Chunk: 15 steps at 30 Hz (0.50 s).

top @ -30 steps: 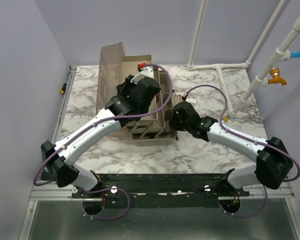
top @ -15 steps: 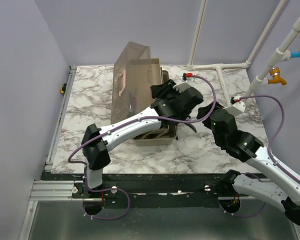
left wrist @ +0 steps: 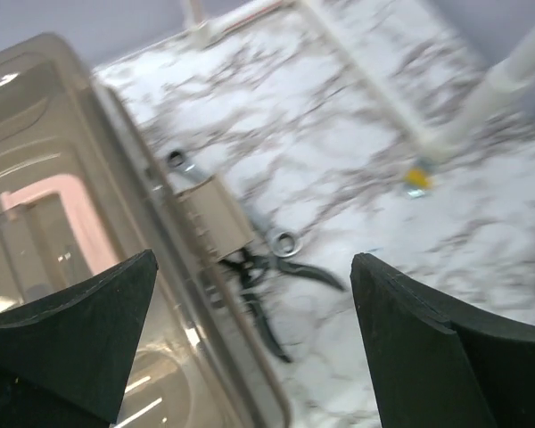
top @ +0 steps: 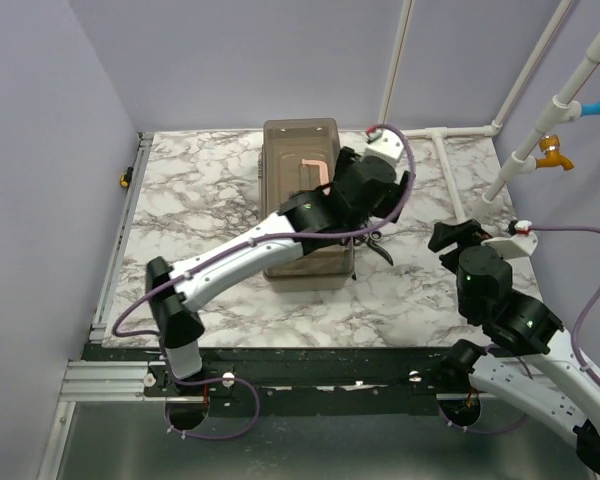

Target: Pack the tool kit

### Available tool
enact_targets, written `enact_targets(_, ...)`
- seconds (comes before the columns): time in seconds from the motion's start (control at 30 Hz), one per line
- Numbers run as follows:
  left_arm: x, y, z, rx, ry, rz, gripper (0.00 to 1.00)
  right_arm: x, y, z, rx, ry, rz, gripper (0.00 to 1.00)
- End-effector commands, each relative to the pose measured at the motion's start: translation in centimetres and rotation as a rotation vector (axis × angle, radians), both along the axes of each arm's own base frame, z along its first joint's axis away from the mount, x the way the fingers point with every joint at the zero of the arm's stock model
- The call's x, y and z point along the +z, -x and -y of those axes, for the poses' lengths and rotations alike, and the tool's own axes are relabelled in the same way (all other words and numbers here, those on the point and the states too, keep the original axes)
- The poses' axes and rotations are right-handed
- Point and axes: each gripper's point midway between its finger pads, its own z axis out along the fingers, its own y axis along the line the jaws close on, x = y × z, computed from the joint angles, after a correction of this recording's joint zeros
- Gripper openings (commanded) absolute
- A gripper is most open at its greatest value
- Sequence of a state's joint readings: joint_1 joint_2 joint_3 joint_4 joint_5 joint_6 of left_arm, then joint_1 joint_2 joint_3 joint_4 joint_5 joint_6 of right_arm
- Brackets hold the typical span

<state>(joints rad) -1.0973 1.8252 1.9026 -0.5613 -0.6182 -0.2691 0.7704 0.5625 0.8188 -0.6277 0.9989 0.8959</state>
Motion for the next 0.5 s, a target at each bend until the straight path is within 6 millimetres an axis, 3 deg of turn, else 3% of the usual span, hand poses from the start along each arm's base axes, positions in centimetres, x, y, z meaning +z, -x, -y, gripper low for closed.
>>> enact_targets(0.0, 9.6, 3.4, 0.0, -0.226, 0.428, -0.041, 0.92, -1.1, -1.2, -3.8, 0.202, 0.106, -0.025, 0.71)
enact_targets(0.13, 8.3, 3.0, -5.0, -0.165, 0.451, -0.081, 0.96, -2.2, -2.1, -9.4, 0.452, 0.145, -0.089, 0.71)
enact_targets(0.23, 5.1, 2.3, -9.4, -0.075, 0.458, -0.134, 0.99, -2.9, -3.0, -12.6, 0.552, 0.158, -0.169, 0.71)
enact_targets(0.33, 3.0, 2.0, -13.9, -0.001, 0.503, -0.145, 0.99, -3.8, -4.7, -13.5, 0.529, 0.205, -0.237, 0.71)
enact_targets(0.47, 1.4, 2.0, -18.7, 0.089, 0.547, -0.135, 0.99, -4.9, -8.0, -12.1, 0.427, 0.262, -0.317, 0.71)
